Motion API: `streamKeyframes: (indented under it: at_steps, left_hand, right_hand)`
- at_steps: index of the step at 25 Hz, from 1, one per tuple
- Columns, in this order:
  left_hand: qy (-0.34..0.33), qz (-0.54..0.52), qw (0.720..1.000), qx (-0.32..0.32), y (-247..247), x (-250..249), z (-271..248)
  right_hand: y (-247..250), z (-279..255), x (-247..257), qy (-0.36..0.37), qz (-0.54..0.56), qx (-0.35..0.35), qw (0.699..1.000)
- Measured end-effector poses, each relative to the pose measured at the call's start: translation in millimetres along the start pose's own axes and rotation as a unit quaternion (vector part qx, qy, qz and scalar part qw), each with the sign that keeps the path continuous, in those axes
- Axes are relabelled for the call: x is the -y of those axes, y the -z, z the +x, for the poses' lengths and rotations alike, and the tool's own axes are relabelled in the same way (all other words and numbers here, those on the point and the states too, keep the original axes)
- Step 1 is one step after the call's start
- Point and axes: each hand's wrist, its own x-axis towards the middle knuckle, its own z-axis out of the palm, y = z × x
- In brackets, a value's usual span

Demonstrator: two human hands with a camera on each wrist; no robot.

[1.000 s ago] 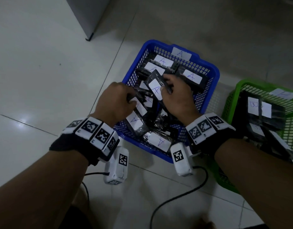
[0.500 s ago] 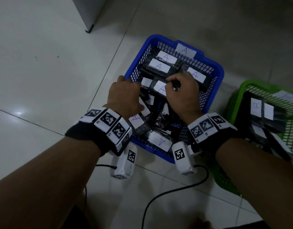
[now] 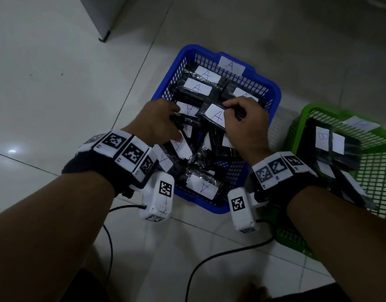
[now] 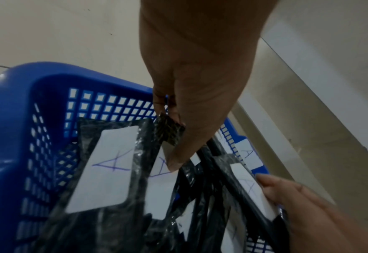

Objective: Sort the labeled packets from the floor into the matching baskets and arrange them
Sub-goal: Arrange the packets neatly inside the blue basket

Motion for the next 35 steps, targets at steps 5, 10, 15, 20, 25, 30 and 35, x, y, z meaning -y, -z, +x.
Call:
streamKeyframes:
  at_steps: [5,10,15,20,25,30,35]
  left_hand:
    - [0.037,-0.184,0.982,0.027,14,-8,-3]
    - [0.09,-0.381,0.918,-0.053,11,-12,-13]
    - [0.142,-0.548,0.822,-0.064,10,-3,-14]
    - [0.144,-0.597,0.788,-0.054,0,-5,-13]
    - [0.12,-0.536,0.831,-0.089,-12,2,-18]
    - [-0.067,-0.019,0.997,-0.018,-21,15,-36]
    - [-0.063,0.133,0.986,0.08,-15,25,-42]
  right_hand:
    - [9,-6,-8,-0.04,-0.063,-0.013,0.997]
    - [14,-17,-8,-0.013,-0.197,0.064,0.978]
    - [7,-18,-1,0.024,-0.156,0.075,0.985]
    - [2,-14,15,-0.058,0.01,0.154,0.986]
    - [7,-7,11,-0.045,0.041,0.167,0.984]
    - [4,-6,9,-0.043,0.068,0.08,0.994]
    - [0,-12,8,-0.03,0.057,0.053,0.996]
